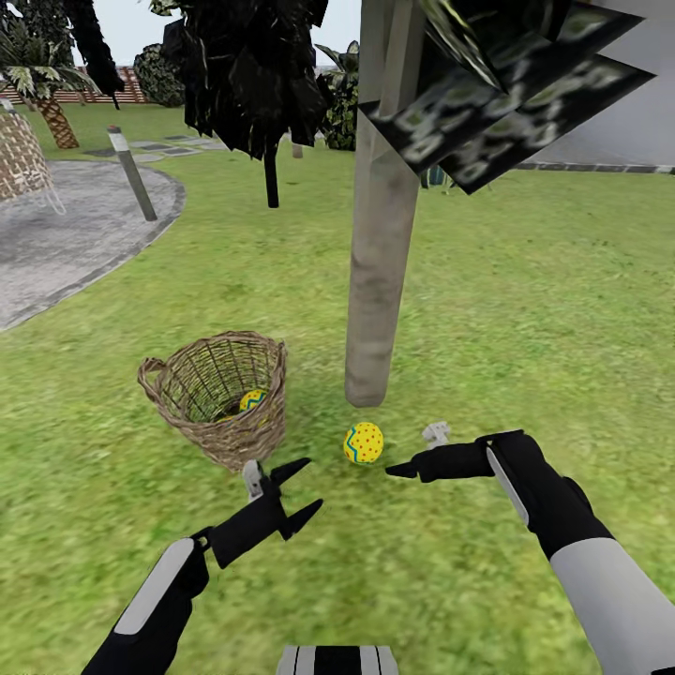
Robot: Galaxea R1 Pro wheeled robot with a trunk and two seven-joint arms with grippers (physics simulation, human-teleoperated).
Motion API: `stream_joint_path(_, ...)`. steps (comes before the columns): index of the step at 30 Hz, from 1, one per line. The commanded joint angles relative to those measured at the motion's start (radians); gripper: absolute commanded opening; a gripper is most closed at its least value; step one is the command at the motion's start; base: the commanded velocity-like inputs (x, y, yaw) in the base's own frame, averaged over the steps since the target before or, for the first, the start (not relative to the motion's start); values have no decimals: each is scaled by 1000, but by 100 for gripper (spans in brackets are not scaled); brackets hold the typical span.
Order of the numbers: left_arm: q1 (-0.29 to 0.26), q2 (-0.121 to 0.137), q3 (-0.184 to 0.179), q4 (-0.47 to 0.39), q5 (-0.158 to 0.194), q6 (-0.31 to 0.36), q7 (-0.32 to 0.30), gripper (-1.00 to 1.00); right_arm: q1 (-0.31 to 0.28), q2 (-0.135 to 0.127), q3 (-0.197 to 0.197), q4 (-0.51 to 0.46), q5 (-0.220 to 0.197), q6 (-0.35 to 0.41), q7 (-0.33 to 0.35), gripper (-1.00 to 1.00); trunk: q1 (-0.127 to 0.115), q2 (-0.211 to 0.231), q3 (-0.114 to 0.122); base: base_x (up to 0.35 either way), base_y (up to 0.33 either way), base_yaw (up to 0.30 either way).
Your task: Take the three Easter eggs out of the wicker basket on the lawn in the garden, then place them on the lawn next to a single tree (choose any tree) so that all three eggs are next to the same tree and none are left in the basket.
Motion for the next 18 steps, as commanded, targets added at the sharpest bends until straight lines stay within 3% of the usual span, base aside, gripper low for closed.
stream_joint_path(1, 0, 7, -1, 0, -2, 1, -8, 100, -1, -1, 1, -1, -1, 6, 2, 100, 0, 0, -1, -2, 0, 0)
stream_joint_path(4, 0, 24, 11, -1, 4, 2, -12, 100, -1, -1, 1, -3, -1, 6, 3, 100, 0, 0, -1, -1, 78, 0)
stream_joint_path(9, 0, 27, 48, 3, 6, 43, -20, 100, -1, -1, 1, -4, -1, 7, 4, 100, 0, 0, -1, 0, 244, 0)
stream_joint_path(12, 3, 27, 50, 0, 6, 48, -21, 100, -1, -1, 1, -4, -2, 8, 4, 100, 0, 0, -1, 0, 70, 0)
stream_joint_path(18, 6, 24, 52, -3, 5, 51, -48, 100, -1, -1, 1, -4, -2, 10, 5, 100, -3, 1, 22, 0, 8, 0)
